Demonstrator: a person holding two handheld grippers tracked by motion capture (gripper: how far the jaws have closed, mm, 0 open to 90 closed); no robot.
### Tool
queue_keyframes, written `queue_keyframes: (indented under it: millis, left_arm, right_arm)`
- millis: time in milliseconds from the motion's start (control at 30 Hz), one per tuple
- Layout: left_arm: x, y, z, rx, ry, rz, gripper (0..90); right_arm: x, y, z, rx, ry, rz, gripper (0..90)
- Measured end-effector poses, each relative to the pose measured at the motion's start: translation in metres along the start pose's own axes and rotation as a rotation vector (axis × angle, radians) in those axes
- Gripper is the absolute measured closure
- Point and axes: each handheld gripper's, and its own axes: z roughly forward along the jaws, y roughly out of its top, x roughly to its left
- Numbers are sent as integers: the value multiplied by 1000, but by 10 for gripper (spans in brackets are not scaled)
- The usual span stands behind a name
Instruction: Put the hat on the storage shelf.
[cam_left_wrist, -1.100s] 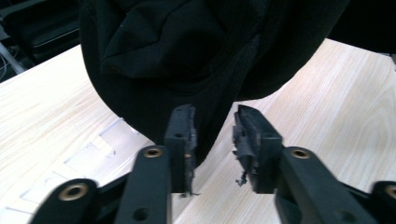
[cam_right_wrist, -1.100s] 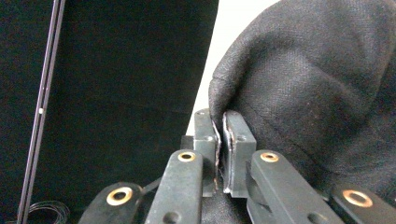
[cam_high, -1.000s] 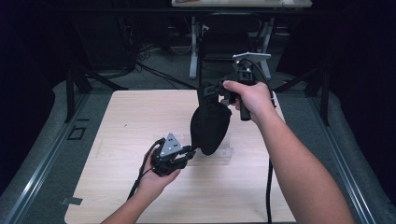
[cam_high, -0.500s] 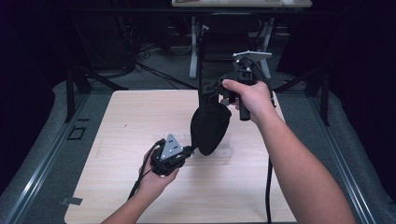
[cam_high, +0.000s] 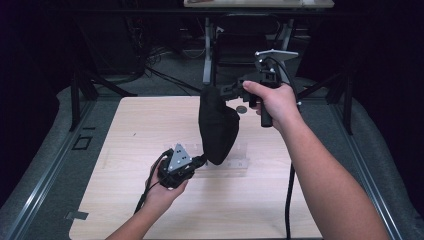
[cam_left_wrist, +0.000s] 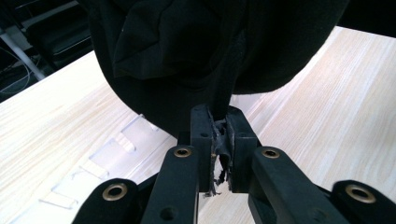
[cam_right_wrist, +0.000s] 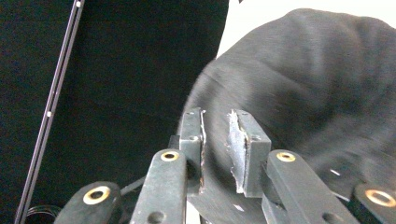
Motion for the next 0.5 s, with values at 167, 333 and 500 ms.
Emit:
queue_keyframes:
  millis: [167,333,500]
  left_arm:
    - [4,-7,-3,4,5,-11,851]
    - [10,-18,-5,32,9,-30,852]
    - [17,-40,2,82,3,-66,847]
  right_arm:
    - [-3,0,-5,-6,-10,3,753]
    - [-10,-1,-12,-15,-23,19,750]
    - [-17,-3,-19,-24,-27,34,750]
